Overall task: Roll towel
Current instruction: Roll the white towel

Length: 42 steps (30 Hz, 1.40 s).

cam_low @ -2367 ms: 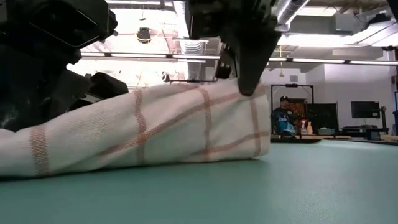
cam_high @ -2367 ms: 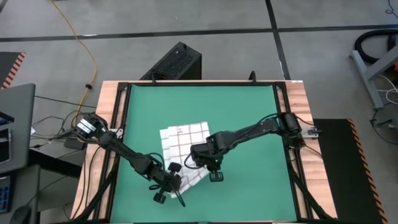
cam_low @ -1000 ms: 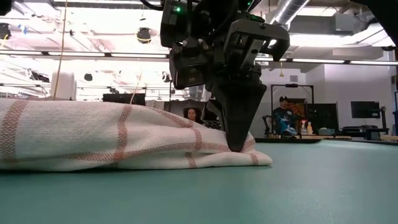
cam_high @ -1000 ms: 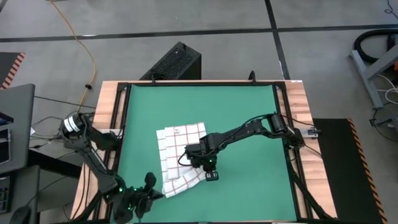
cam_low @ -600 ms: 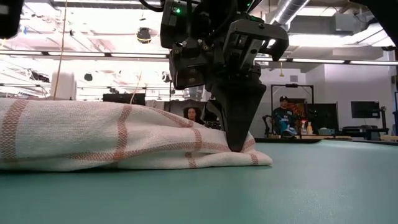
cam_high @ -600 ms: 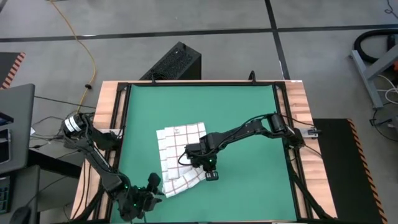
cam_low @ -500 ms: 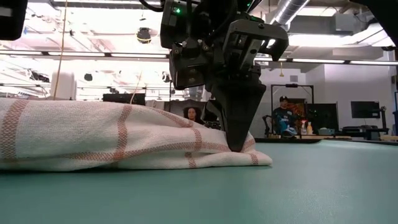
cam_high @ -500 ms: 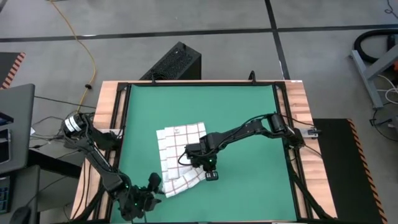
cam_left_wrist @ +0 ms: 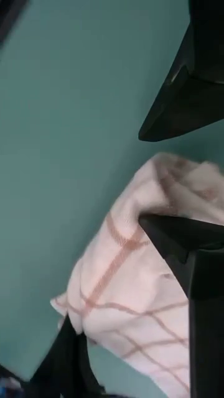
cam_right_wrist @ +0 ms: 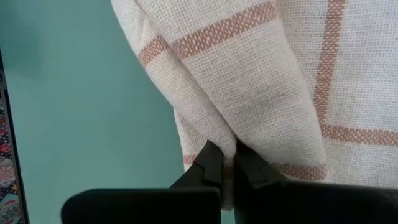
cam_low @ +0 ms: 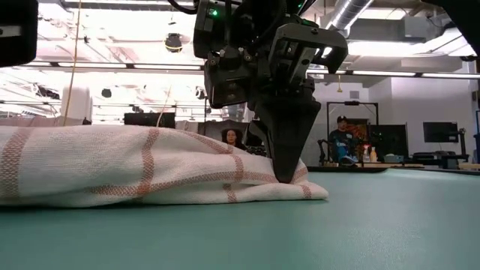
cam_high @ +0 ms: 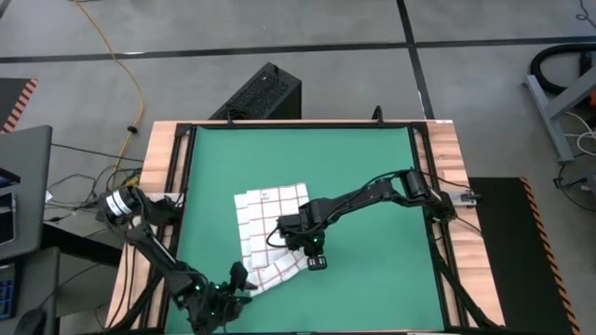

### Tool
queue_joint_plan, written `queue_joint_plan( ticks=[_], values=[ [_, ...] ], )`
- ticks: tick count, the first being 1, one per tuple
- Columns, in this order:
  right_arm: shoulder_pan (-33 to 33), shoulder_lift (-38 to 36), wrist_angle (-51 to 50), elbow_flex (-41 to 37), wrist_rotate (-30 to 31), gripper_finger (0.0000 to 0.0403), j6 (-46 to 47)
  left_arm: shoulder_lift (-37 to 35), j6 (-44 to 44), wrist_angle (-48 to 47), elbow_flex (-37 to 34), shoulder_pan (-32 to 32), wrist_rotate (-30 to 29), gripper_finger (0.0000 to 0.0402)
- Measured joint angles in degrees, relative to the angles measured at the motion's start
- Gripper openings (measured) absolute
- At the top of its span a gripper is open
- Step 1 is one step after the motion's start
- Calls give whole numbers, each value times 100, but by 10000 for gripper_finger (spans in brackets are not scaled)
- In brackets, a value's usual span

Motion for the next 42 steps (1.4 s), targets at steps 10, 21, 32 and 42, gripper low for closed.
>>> queue_joint_plan(
  ticks=[10, 21, 32, 42],
  values=[
    [2, 0, 18, 0, -6, 18, -31, 342, -1467, -527, 253, 80, -1151, 188],
    [0, 0, 19, 0, -7, 18, -46, -243, -2362, -1116, 255, 190, -711, 15],
    [2, 0, 12, 0, -6, 18, -46, -285, -4202, -1631, -252, 612, -457, 15],
    [16, 1, -16, 2, 23, 45, -349, -322, -4927, -1500, -648, 907, 138, 15]
  ],
)
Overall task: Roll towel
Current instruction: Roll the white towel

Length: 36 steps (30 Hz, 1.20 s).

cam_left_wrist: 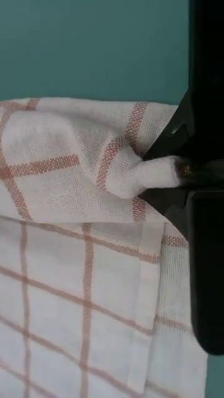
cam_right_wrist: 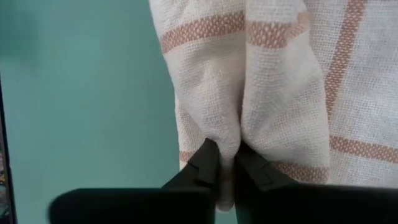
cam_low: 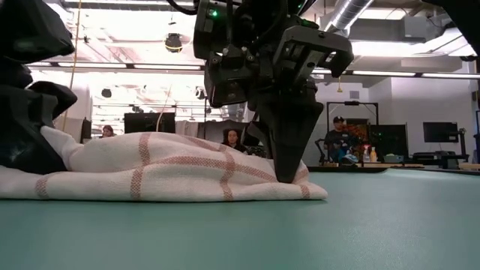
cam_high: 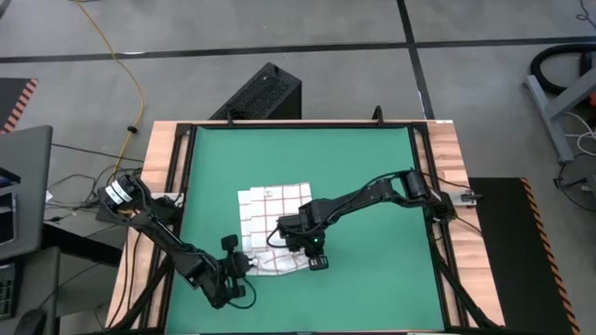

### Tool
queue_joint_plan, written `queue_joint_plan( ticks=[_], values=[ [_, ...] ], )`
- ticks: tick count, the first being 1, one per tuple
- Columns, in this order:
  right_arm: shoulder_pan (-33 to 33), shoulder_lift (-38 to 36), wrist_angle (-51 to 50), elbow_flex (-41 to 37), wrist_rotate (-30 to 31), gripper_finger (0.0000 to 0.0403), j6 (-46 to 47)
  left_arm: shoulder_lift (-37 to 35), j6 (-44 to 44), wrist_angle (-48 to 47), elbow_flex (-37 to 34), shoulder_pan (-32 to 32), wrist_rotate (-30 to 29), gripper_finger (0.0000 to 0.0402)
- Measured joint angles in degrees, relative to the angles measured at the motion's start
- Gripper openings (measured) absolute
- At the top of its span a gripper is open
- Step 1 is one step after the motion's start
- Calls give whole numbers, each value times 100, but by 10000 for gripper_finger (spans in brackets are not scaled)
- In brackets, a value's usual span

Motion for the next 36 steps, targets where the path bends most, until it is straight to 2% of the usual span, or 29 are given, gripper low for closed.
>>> queue_joint_plan(
  ticks=[6, 12, 16, 19, 24, 27, 36],
  values=[
    [-23, -181, -48, -21, 117, 111, 178, -5, -104, 273, -264, 38, 121, 15],
    [122, -549, -346, -26, 799, 136, 195, -1, -20, 328, -289, 40, 146, 15],
    [248, -771, -391, -24, 1007, 136, 285, 4, 25, 325, -293, 42, 168, 15],
    [429, -938, 234, -22, 1260, 135, 278, 6, 26, 323, -293, 42, 168, 15],
    [891, -992, 1550, -9, 2357, 134, -196, 8, 30, 346, -299, 42, 160, 15],
    [1057, -819, 1976, -1, 2886, 130, -382, 10, 132, 397, -306, 42, 154, 15],
    [878, -26, 2116, -4, 3268, 97, -254, -14, 207, 478, -330, -6, 146, 22]
  ],
)
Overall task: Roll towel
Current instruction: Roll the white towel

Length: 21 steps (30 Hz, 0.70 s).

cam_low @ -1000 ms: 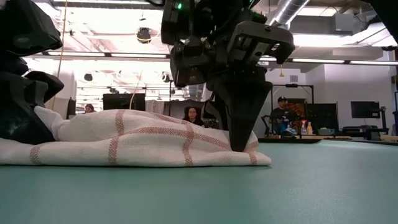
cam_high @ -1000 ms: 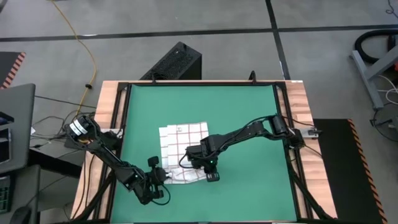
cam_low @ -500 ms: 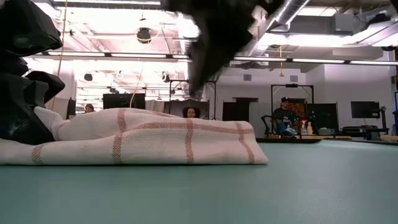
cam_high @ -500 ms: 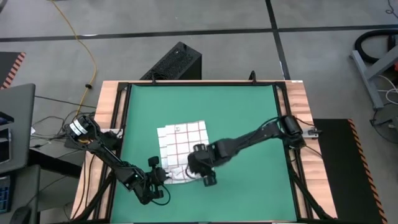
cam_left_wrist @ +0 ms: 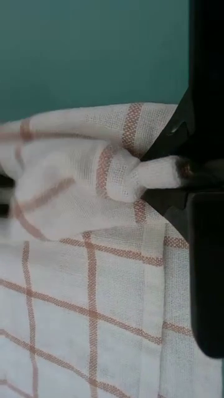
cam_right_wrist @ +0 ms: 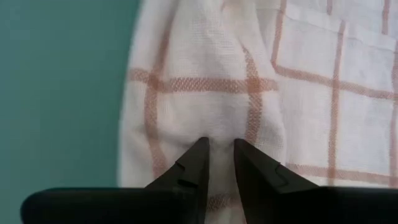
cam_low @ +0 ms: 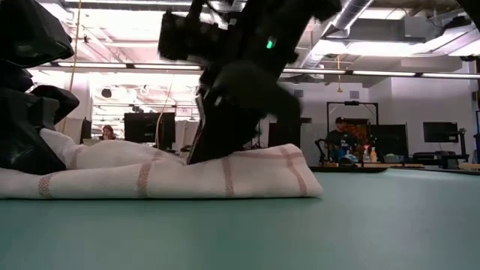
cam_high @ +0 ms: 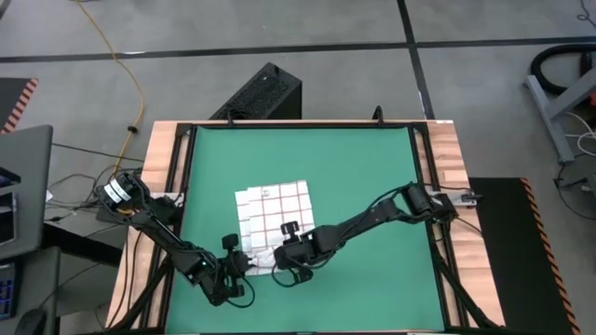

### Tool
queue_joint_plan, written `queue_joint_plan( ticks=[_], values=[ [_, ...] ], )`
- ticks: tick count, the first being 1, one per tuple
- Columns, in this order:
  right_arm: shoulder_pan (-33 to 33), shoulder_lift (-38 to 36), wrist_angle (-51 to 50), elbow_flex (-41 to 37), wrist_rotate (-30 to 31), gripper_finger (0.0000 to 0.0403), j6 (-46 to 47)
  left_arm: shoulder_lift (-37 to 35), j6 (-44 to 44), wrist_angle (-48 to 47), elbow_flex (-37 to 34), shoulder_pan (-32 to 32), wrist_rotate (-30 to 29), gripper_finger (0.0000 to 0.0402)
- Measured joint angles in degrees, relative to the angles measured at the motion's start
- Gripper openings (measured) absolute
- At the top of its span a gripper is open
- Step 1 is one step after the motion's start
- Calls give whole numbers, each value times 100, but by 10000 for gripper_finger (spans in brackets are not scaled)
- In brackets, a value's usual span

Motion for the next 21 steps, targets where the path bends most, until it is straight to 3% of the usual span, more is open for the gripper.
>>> queue_joint_plan(
  ticks=[5, 9, 16, 21],
  values=[
    [-76, 312, 39, 33, -58, 92, 222, -287, 103, -62, -7, -62, 110, 45],
    [-78, 393, 80, 41, -62, 91, 384, -1055, 41, -443, -24, -192, 413, 52],
    [-76, 408, 329, 35, -95, 91, 364, -2182, 127, -620, -20, -565, -663, 37],
    [-111, 414, 414, 28, -130, 91, 364, -2302, 63, -892, -16, -601, -394, 21]
  ],
)
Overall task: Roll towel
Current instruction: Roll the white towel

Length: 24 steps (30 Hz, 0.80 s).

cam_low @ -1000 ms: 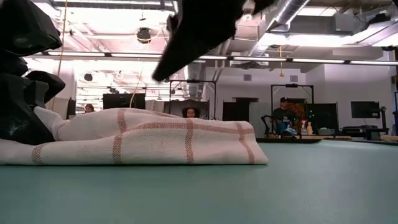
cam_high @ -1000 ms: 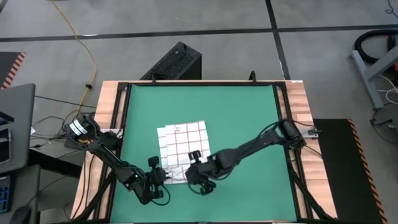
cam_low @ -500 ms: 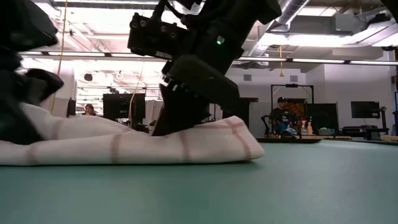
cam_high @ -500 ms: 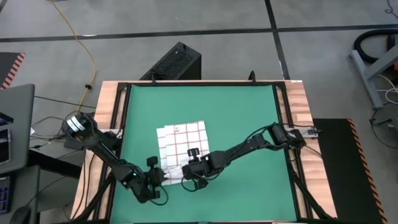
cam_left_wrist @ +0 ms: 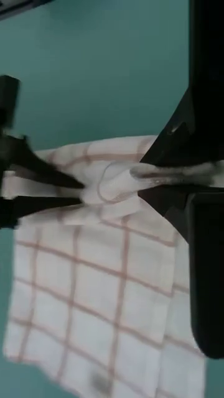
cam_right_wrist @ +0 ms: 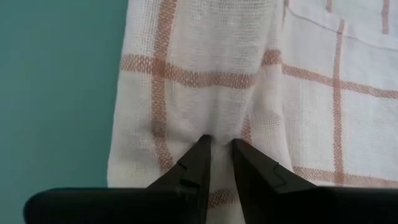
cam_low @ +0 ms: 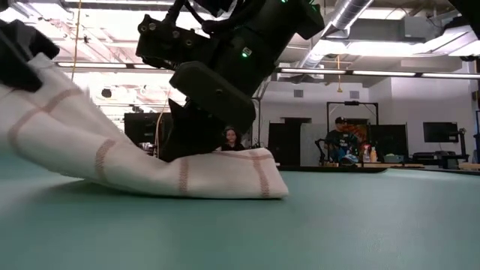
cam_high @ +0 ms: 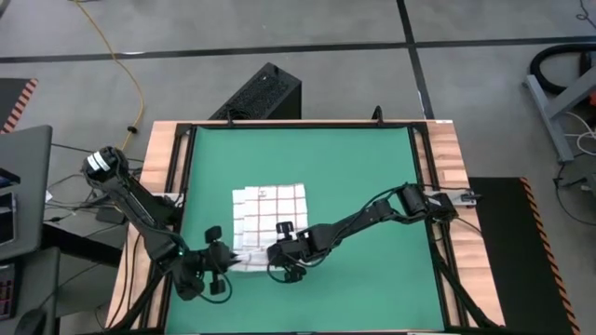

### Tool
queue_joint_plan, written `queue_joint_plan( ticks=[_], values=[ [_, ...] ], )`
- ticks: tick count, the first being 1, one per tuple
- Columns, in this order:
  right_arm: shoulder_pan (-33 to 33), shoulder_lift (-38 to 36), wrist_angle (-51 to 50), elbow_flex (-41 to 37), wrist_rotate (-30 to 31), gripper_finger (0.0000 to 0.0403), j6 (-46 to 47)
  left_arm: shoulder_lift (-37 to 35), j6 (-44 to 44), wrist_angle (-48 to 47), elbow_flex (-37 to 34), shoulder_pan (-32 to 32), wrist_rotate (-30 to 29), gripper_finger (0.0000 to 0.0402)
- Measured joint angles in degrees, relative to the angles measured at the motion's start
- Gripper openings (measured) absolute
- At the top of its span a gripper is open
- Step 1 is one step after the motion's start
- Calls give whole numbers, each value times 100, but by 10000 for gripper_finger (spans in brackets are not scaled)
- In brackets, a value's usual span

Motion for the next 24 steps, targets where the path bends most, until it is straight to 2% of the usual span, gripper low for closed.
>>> queue_joint_plan(
  ticks=[5, 9, 13, 15, 18, 24],
  values=[
    [-48, 2, 59, -4, -31, 91, -25, 4, -960, -695, 14, 33, 625, 20],
    [-100, 7, 169, -7, -31, 91, -44, 0, -1283, -1029, 18, -184, 212, 19],
    [-140, 11, 208, -11, -38, 91, -50, -7, -1325, -1209, 18, -196, 330, 19],
    [-146, 11, 205, -11, -46, 91, -59, 35, -994, -1070, 23, -212, 352, 26],
    [-146, 11, 170, -11, -42, 91, -81, 186, -370, -893, 26, -221, 547, 54],
    [-136, 4, 82, -17, -44, 91, -78, 593, 198, -953, 28, -29, 1688, 144]
  ],
)
